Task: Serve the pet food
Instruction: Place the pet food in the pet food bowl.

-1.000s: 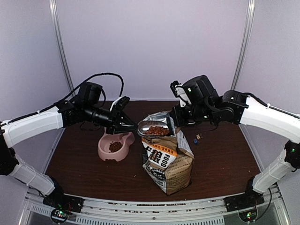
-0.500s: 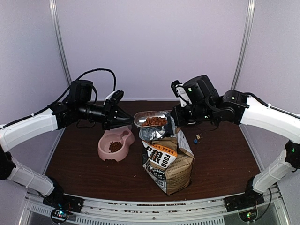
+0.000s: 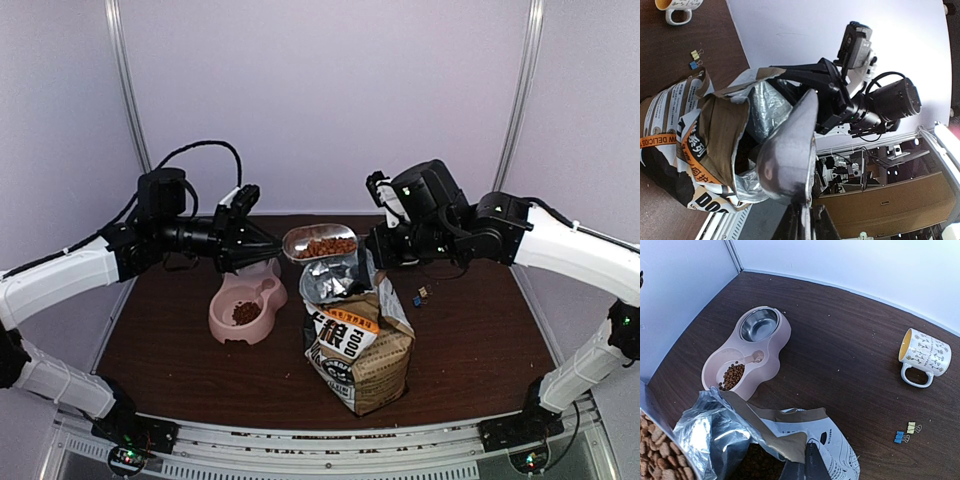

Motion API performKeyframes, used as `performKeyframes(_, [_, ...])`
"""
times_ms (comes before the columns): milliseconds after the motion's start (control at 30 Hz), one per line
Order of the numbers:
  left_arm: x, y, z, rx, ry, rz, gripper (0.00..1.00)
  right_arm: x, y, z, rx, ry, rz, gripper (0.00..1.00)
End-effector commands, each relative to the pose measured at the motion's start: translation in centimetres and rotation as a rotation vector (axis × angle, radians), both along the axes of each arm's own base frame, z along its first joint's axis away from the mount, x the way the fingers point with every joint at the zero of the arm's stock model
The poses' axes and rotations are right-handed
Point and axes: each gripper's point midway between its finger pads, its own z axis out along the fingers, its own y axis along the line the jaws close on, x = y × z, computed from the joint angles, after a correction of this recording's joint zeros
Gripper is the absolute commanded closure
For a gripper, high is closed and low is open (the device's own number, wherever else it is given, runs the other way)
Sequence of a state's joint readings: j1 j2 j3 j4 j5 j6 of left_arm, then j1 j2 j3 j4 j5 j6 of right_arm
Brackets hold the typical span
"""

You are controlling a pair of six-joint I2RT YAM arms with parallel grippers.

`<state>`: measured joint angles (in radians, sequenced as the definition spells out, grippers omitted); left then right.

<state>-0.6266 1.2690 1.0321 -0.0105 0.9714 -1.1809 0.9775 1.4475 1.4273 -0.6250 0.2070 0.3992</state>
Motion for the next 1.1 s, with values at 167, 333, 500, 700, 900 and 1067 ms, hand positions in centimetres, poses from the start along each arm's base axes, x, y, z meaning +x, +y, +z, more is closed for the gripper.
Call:
performKeyframes(167, [-0.7, 0.5, 3.6, -0.143, -0.053, -0.020, 1.00, 0.7, -1.2, 1.7, 0.018, -0.054, -0.056, 1.00])
performKeyframes(333, [-0.2, 1.0, 4.0, -0.150, -0.052, 0.006, 1.00, 0.7, -1.3, 1.8, 0.019, -0.056, -0.058, 1.00])
performKeyframes(500, [1.9, 3.4, 3.6, -0.129, -0.046, 0.125, 1.00, 0.8, -1.4, 1.8, 0.016, -0.058, -0.060, 1.00])
performKeyframes(700, [4.5, 7.6, 1.7, -0.078, -0.035, 0.293, 1.00, 0.8, -1.4, 1.6, 0.007, -0.057, -0.061, 1.00])
performKeyframes(900, [6.2, 11.2, -1.3, -0.006, -0.042, 0.413, 1.00, 0.9, -1.2, 1.6, 0.007, -0.058, -0.059, 1.00])
performKeyframes(1067, [7.6, 14.1, -4.5, 0.045, -0.016, 0.494, 1.00, 0.9, -1.3, 1.6, 0.004, -0.057, -0.060, 1.00])
